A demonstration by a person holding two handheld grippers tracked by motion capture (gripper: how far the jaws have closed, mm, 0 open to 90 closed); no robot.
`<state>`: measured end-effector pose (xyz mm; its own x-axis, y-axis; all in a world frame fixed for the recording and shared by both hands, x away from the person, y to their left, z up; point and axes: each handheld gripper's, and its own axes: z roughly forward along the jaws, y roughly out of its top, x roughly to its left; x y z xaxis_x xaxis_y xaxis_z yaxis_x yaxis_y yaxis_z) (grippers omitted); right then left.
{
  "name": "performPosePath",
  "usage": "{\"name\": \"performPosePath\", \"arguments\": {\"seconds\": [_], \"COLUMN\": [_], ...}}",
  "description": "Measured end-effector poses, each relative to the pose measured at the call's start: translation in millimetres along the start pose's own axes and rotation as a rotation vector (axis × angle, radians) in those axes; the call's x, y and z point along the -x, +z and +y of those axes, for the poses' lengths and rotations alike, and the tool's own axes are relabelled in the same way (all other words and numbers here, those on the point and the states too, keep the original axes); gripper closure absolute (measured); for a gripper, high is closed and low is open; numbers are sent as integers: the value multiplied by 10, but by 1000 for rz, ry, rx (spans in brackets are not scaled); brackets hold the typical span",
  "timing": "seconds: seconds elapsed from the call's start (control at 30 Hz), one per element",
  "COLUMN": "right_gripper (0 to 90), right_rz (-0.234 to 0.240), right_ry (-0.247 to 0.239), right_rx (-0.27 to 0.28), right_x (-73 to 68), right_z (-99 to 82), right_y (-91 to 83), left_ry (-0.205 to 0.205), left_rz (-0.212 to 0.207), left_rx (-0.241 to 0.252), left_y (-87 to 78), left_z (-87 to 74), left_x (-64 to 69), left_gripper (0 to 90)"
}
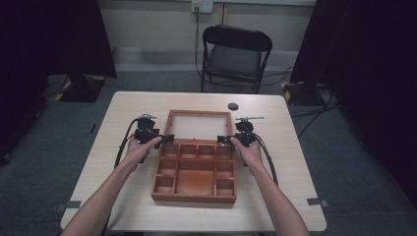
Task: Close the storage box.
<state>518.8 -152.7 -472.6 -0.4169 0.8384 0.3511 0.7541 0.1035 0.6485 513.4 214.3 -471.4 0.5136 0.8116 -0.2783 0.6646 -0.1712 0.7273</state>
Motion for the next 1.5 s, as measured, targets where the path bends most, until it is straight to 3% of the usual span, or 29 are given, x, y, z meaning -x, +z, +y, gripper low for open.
{"name": "performPosePath", "arguments": {"seconds": [0.13, 0.17, 0.47, 0.77, 0.83, 0.87, 1.0, 1.03, 1.1, 1.2, 1.23, 1.3, 1.5], "right_gripper": [57, 58, 65, 64, 64, 65, 84, 147, 153, 158, 230, 238, 292], "right_rz": [30, 55, 119, 108, 104, 91, 77, 73, 75, 81, 62, 63, 58], "right_ry": [28, 38, 47, 41, 26, -15, -37, -22, -17, -13, 8, 9, 26], "right_rx": [-14, -17, -5, -1, 9, 36, 46, 69, 81, 85, 102, 111, 146], "right_x": [34, 33, 0, -11, -16, -33, -53, -31, -24, -13, 1, 6, 10], "right_z": [7, 8, -13, -14, -15, -18, -10, -12, -17, -23, -31, -34, -39], "right_y": [30, 58, 145, 141, 137, 126, 111, 85, 74, 76, 65, 57, 44], "left_ry": [-9, -11, -51, -74, -82, -82, -62, -53, -56, -49, -43, -20, -32], "left_rz": [-6, -7, -57, -74, -80, -87, -82, -80, -88, -133, -134, -127, -147], "left_rx": [-6, -13, -30, -39, -40, -40, -38, -37, -37, -32, -36, -31, -25], "left_y": [26, 32, 58, 83, 90, 96, 93, 89, 89, 114, 122, 128, 125], "left_z": [10, 17, 16, 14, 16, 25, 40, 42, 43, 43, 45, 52, 51], "left_x": [-5, -7, -80, -111, -105, -97, -87, -83, -86, -53, -32, -17, -32], "left_gripper": [132, 120, 116, 89, 89, 89, 89, 90, 94, 152, 152, 147, 175]}}
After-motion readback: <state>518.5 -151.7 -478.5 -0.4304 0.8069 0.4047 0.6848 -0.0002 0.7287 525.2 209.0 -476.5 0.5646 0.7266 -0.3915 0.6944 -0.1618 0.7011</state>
